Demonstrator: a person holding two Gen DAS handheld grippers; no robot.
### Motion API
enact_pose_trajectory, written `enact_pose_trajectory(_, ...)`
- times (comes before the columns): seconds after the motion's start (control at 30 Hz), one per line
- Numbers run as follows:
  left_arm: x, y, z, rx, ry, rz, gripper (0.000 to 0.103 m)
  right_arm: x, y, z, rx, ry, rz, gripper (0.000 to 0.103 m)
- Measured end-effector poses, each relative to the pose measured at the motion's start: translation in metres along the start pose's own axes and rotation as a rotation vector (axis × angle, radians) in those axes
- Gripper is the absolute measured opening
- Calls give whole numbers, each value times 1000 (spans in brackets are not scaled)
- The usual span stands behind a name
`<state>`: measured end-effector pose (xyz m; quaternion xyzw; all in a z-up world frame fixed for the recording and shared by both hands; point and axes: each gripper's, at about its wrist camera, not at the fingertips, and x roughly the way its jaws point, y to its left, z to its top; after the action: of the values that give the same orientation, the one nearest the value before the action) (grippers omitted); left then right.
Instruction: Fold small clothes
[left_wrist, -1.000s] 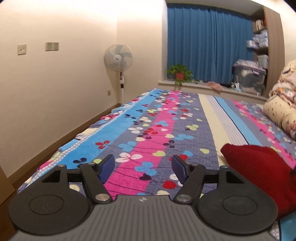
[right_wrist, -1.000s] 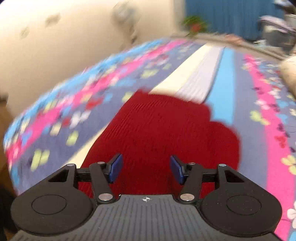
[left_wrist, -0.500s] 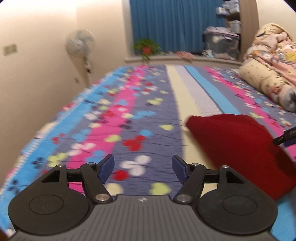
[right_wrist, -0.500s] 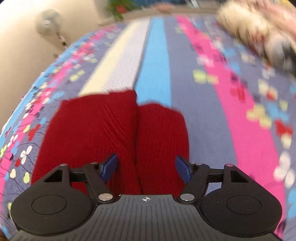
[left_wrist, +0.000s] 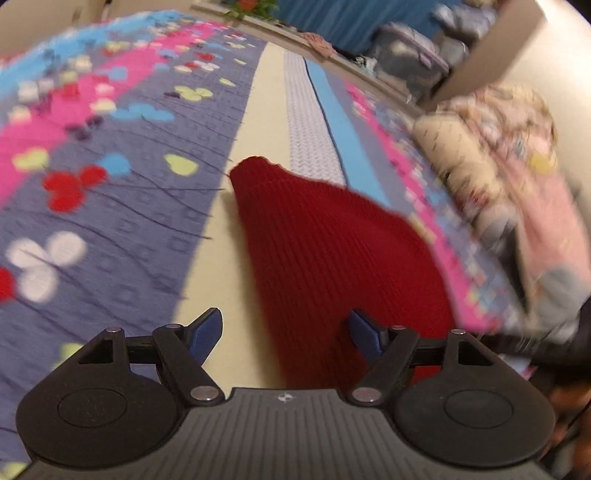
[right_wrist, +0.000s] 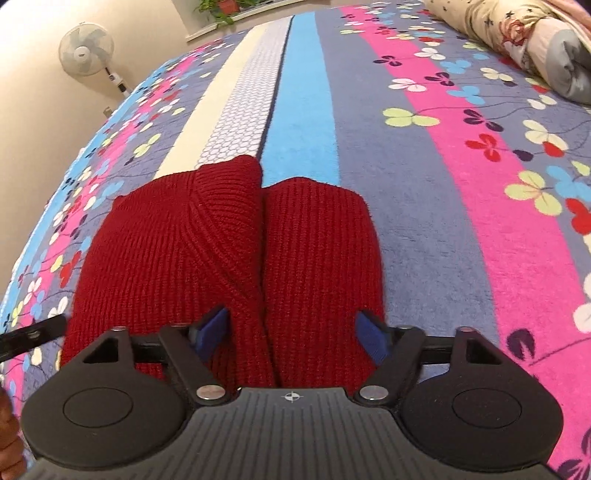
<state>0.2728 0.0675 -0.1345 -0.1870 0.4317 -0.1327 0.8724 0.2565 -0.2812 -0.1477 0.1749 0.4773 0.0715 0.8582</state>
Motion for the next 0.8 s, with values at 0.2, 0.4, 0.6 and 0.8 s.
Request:
enact_pose_trajectory(0.2, 38, 26, 14, -158, 62, -120, 89, 2, -2, 3, 1, 1, 29, 56)
enact_pose_trajectory(0.4, 63, 24, 18, -210, 106, -202, 90, 2, -1, 3, -1, -1, 33, 55)
enact_pose_trajectory(0.6, 80, 23, 15, -243, 122, -213, 93, 1, -1, 2, -3, -11, 34, 55)
enact_pose_trajectory(0.8, 74, 16, 17, -187, 107, -189, 74, 0, 5, -1, -20, -38, 20, 53)
